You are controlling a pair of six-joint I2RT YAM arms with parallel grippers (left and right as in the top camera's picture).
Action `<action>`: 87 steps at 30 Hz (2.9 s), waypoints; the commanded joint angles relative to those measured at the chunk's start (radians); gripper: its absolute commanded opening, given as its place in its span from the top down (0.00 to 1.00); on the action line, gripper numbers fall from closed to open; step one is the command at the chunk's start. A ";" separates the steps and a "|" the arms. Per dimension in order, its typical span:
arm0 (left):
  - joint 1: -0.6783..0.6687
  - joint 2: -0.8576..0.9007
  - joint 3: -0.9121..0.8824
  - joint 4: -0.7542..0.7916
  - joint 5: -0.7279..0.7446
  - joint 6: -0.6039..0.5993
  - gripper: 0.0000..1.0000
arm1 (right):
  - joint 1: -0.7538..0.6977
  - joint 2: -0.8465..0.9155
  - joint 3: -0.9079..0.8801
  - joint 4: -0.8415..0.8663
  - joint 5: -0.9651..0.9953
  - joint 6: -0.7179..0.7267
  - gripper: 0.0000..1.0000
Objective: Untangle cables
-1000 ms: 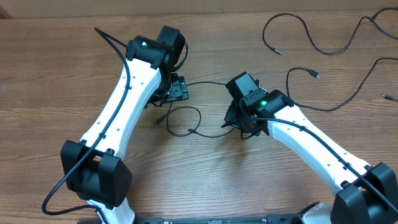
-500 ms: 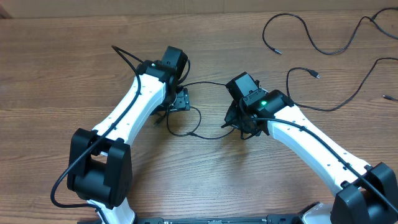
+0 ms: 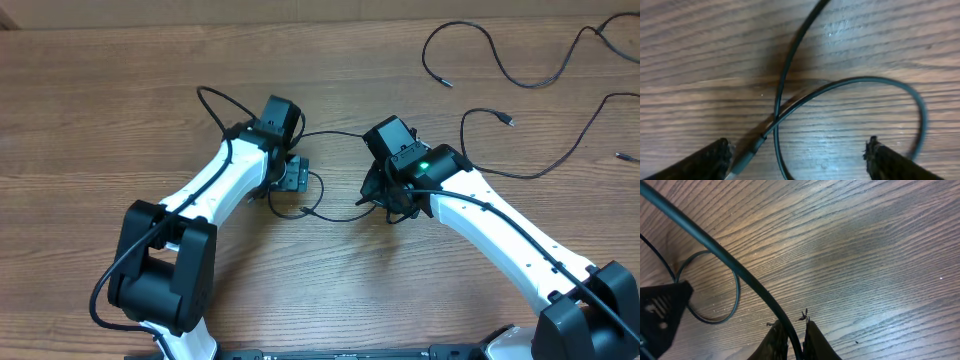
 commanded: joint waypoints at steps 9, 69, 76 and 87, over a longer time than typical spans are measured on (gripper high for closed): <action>0.002 0.011 -0.094 0.155 0.004 0.065 0.23 | -0.001 0.004 0.006 0.002 -0.002 0.008 0.87; 0.002 0.055 0.035 -0.090 -0.036 0.026 0.58 | -0.001 0.004 0.006 0.010 -0.001 0.008 0.84; 0.002 0.056 0.033 -0.080 0.021 0.025 0.59 | -0.001 0.004 0.006 0.010 -0.001 0.008 0.83; 0.002 0.056 0.008 0.006 0.005 0.074 0.60 | -0.001 0.004 0.006 0.005 -0.001 0.007 0.83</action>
